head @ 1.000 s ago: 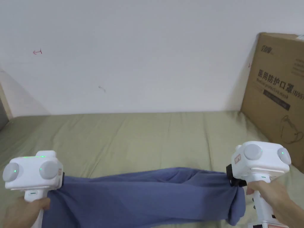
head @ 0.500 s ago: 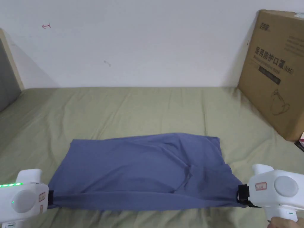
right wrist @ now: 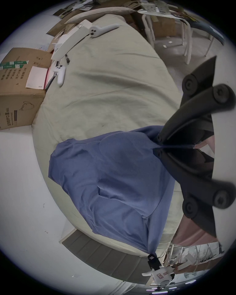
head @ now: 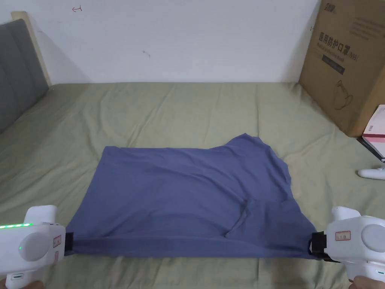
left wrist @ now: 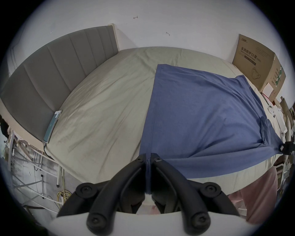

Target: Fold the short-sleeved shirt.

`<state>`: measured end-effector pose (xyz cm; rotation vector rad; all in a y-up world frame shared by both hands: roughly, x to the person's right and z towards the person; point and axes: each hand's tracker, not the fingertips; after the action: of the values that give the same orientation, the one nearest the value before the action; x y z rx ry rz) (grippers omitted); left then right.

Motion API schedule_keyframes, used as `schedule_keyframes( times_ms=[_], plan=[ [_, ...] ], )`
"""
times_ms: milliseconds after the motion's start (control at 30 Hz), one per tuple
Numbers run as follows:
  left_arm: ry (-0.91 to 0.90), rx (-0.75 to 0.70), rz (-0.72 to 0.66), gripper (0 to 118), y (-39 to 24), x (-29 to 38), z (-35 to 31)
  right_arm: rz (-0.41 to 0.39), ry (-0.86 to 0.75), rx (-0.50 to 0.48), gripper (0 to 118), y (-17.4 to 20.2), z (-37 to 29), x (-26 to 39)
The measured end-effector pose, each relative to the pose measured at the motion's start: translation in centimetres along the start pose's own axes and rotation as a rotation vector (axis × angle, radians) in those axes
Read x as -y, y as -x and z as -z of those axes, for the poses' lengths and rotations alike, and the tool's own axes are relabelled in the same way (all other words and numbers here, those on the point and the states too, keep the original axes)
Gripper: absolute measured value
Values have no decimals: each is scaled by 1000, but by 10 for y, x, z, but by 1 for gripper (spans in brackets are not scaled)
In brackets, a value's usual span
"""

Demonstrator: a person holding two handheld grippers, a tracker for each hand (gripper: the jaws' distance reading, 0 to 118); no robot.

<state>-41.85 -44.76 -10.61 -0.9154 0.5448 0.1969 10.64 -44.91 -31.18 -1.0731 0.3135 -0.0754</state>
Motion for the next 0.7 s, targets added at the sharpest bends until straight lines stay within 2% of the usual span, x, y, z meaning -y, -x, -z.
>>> schedule_keyframes(
  times_ms=[33,67,100,133,167,200,267,300,333,367,400,433,500,600,633,667,700],
  plan=[
    [3,-4,2,28,0,1,0,5,-14,2,1,0,0,-1],
    [0,-12,2,60,1,2,-1,5,-17,1,6,0,1,-2],
    [-7,-9,-1,79,3,2,-2,6,-17,4,20,2,0,-3],
    [-12,0,-14,92,4,3,-4,4,-14,27,43,4,0,-4],
    [-23,20,-34,96,6,3,-8,-5,-23,31,75,4,-1,-4],
    [-34,53,-48,95,8,2,-12,-20,-35,39,82,5,-4,-4],
    [-52,104,-68,91,9,4,-22,-31,-53,40,82,6,-11,-4],
    [-66,128,-77,80,9,5,-27,-32,-57,35,80,6,-14,-4],
    [-77,154,-76,58,9,8,-32,-27,-75,23,72,5,-18,-2],
    [-79,168,-60,17,8,11,-36,-23,-95,4,44,4,-22,2],
    [-81,151,-53,0,3,16,-41,-18,-101,-1,14,4,-25,5],
    [-98,86,-21,0,-2,24,-44,-6,-113,-13,0,2,-26,9],
    [-114,88,-8,0,-5,35,-47,16,-118,-57,0,-2,-26,17],
    [-88,134,-45,0,2,43,-41,1,-105,-27,0,-2,-23,23],
    [-90,128,-42,4,2,45,-39,-8,-102,-25,0,-1,-22,24],
    [-88,115,-41,29,5,44,-35,-9,-99,-22,0,-1,-20,25],
    [-89,97,-40,48,7,44,-31,-6,-95,-21,0,-2,-18,25]
  ],
)
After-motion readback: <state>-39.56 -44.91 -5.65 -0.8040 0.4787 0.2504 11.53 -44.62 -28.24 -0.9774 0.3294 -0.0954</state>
